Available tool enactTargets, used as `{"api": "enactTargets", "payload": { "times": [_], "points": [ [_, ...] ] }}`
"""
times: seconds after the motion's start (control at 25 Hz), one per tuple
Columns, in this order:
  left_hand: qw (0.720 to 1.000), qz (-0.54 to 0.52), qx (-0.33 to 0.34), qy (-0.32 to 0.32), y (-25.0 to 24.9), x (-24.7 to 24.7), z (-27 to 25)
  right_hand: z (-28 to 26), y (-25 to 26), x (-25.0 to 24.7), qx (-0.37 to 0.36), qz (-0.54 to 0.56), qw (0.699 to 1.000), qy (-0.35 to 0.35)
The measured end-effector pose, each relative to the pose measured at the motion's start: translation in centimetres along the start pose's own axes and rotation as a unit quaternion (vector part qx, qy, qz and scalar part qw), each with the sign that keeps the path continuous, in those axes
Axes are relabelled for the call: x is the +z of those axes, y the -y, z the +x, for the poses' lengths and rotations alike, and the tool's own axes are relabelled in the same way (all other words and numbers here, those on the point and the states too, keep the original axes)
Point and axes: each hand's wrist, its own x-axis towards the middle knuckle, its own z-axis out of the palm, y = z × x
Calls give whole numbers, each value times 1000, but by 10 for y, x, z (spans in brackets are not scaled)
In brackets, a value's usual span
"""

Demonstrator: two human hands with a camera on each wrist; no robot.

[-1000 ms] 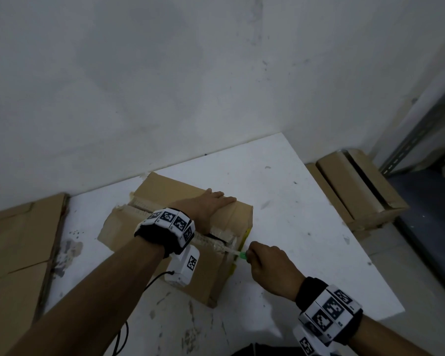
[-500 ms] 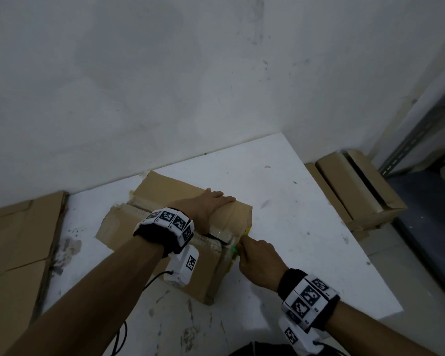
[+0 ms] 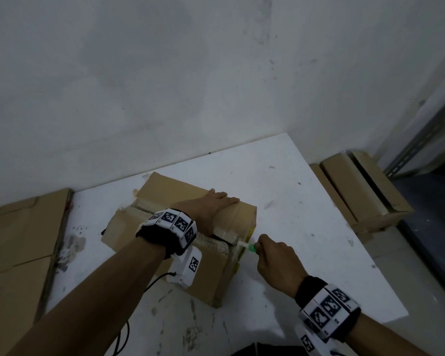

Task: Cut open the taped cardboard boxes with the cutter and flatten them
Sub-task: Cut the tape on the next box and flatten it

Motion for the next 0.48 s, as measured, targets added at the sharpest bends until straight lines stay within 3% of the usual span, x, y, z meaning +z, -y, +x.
{"api": "enactTargets", "payload": {
  "times": [0.24, 0.36, 0.48],
  "points": [
    [1000, -16, 5, 8, 6, 2, -6, 7, -22, -24, 46, 10, 999, 0],
    [1000, -22, 8, 1, 7, 5, -6, 14, -24, -30, 30, 2, 1000, 5],
    [999, -33, 16, -3, 9, 11, -7, 18, -20, -28, 57, 88, 993, -50]
  ]
}}
